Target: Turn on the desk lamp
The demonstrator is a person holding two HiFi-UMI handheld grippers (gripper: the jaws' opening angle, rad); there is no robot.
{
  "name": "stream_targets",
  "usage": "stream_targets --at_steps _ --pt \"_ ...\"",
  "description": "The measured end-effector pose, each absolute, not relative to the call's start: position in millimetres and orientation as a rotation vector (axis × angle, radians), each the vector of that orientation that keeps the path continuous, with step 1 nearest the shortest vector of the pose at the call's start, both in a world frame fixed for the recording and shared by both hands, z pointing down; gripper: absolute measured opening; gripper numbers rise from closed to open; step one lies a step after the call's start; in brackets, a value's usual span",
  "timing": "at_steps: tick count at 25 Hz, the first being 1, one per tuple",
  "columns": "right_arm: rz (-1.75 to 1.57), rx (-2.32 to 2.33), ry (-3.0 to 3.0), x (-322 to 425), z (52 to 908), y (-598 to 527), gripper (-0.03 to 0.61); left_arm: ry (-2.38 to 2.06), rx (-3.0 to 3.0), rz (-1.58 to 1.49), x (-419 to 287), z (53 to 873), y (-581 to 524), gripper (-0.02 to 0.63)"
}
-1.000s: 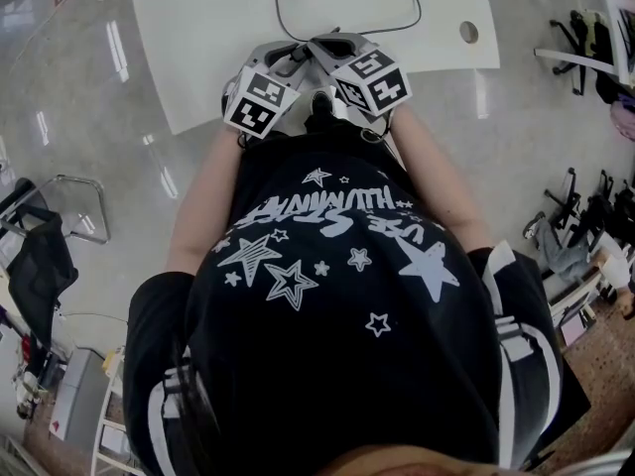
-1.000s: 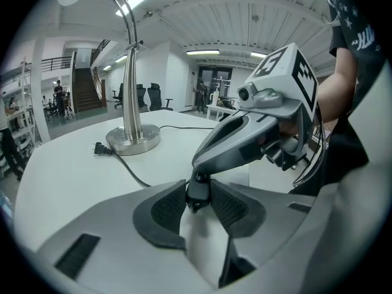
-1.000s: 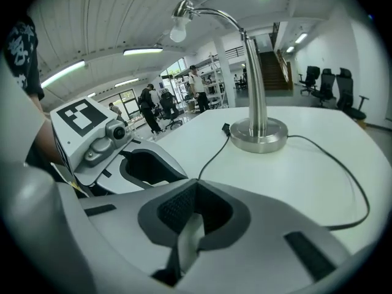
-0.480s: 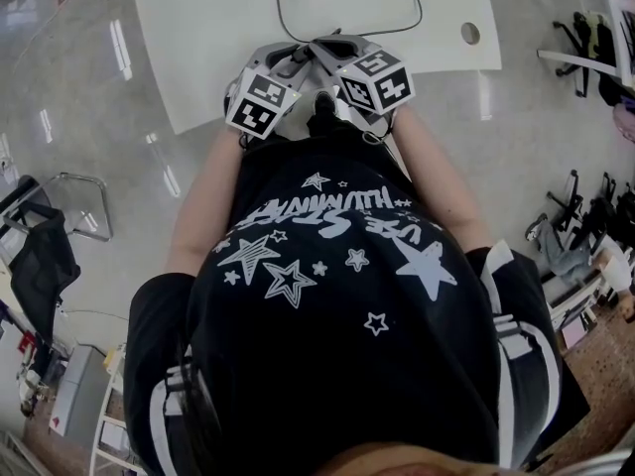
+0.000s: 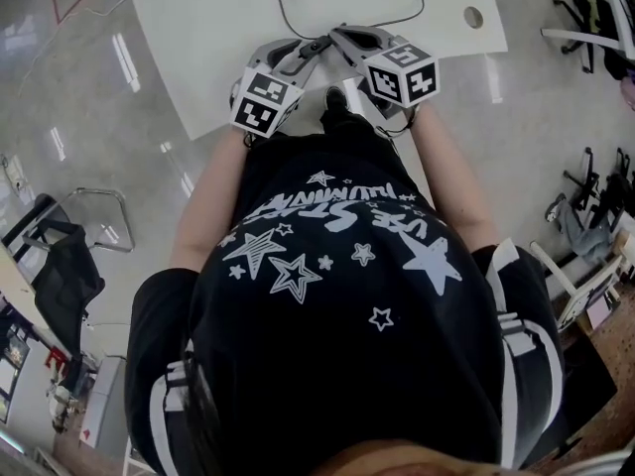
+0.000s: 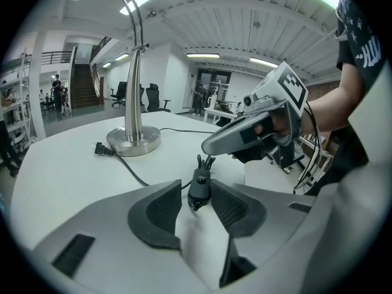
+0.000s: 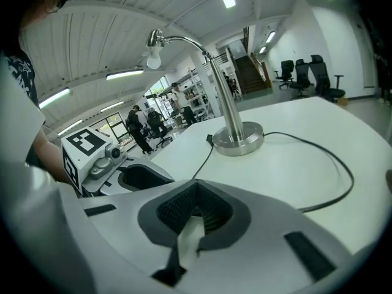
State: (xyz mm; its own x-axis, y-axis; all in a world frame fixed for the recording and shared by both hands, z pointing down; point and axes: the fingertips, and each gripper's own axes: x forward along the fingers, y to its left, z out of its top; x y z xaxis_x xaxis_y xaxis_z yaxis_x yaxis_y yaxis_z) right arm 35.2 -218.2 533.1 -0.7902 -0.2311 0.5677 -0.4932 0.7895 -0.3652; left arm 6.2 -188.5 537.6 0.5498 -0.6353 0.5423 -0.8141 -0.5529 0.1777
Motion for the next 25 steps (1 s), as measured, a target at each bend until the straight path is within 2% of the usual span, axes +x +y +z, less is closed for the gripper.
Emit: stream_targets --at_steps 6,13,20,25 --pt "0.733 0.758 -2.475 36.8 524.5 -214.0 0.006 -1.115 2.437 0.545 -15.7 526.2 -171.2 0.143" --pt "0.749 0.969 -2.481 20.5 507.8 -185.6 0.006 -1.096 2.461 0.489 -72.2 514.7 -136.7 0.143" --pt "0.733 1.233 -2.487 12.9 488.3 -97.7 0.006 -1.028 2.597 0.466 -102.9 498.0 -59.0 0.141" --pt "0.743 1.329 -2.448 31.1 472.0 -22.8 0.005 -0.960 2.625 0.408 -94.5 477.4 -11.1 0.141"
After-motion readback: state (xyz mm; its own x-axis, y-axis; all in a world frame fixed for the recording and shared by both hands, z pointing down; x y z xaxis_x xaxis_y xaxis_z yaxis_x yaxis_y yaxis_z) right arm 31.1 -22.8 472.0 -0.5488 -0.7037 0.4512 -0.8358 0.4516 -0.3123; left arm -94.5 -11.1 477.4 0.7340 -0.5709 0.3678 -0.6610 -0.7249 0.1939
